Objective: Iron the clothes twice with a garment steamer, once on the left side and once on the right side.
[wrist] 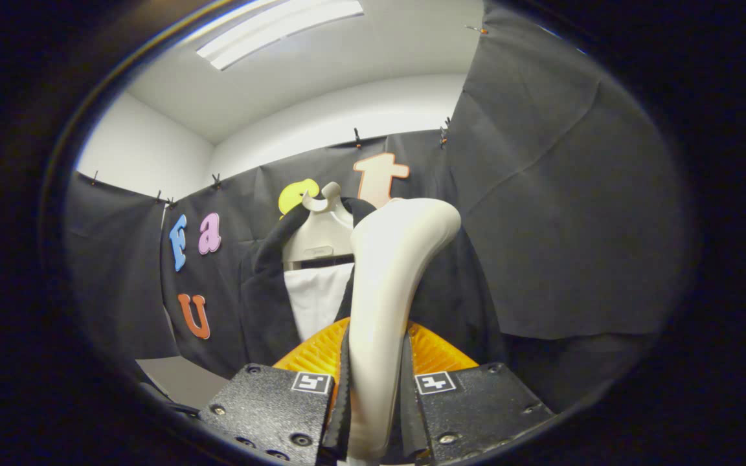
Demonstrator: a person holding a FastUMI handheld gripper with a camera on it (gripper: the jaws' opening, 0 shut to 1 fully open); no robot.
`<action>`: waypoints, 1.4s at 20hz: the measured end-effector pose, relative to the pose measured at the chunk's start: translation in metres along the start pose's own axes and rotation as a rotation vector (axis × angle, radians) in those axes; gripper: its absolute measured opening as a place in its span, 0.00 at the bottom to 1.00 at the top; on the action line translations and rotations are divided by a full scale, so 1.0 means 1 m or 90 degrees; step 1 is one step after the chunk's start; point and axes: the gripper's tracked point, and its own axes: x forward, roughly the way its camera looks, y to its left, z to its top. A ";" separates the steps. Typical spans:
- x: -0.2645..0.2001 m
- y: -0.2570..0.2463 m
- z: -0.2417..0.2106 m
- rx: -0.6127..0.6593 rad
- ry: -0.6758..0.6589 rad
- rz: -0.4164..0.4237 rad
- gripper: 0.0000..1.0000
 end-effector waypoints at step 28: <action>-0.049 -0.008 -0.199 0.095 0.230 -0.030 0.34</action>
